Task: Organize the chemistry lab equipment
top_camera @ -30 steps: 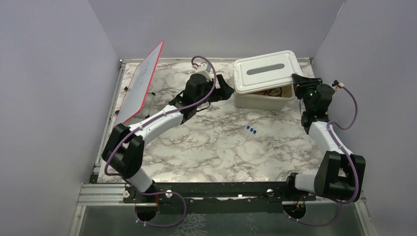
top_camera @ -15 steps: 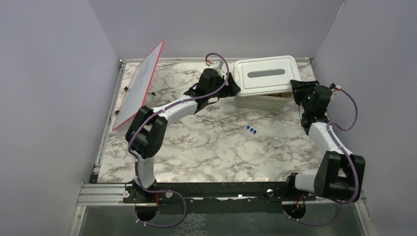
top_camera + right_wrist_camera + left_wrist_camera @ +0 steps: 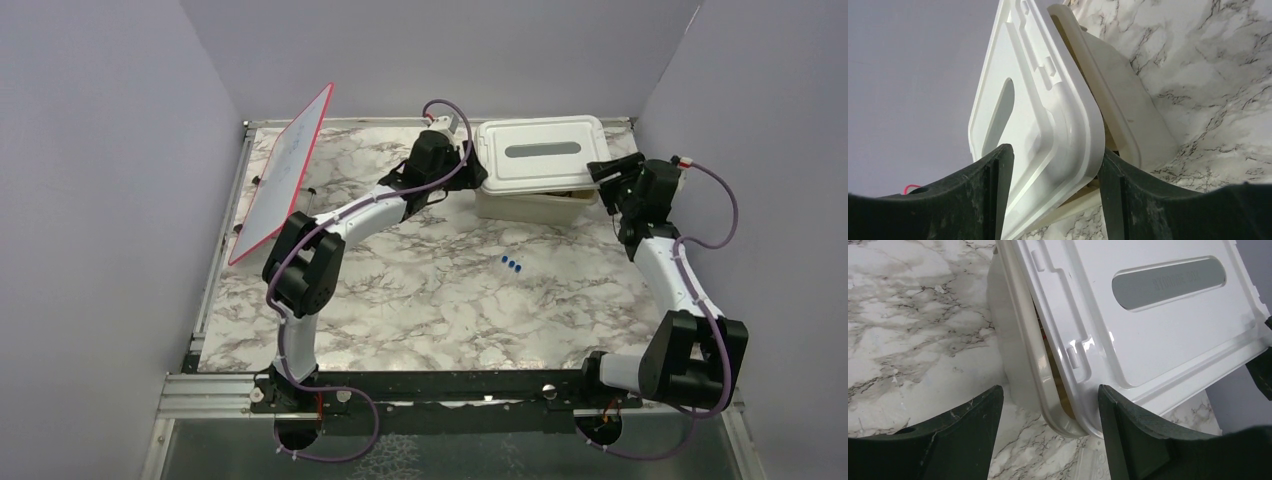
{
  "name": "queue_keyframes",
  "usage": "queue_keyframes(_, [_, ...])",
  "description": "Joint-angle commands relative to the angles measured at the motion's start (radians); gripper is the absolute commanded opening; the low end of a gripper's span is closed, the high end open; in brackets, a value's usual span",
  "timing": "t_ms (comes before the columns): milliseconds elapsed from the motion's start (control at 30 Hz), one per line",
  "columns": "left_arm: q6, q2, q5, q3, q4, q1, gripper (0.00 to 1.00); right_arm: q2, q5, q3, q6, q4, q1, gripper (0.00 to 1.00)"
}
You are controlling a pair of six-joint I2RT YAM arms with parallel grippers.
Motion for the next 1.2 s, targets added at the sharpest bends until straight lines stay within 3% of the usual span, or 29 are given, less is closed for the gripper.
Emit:
queue_keyframes(0, [0.038, 0.042, -0.035, 0.067, -0.061, 0.009, 0.71, 0.007, -0.058, 0.102, -0.105, -0.157, -0.005, 0.66])
queue_keyframes(300, [0.055, 0.065, -0.091, 0.106, -0.094, 0.017, 0.70, 0.023, 0.042, 0.195, -0.293, -0.373, -0.004, 0.71])
queue_keyframes(633, [0.076, 0.058, -0.089, 0.123, -0.139, 0.027, 0.70, 0.057, 0.153, 0.232, -0.404, -0.418, -0.005, 0.72])
queue_keyframes(1167, [0.084, 0.040, -0.048, 0.126, -0.155, 0.034, 0.69, 0.220, -0.072, 0.318, -0.554, -0.434, -0.005, 0.42])
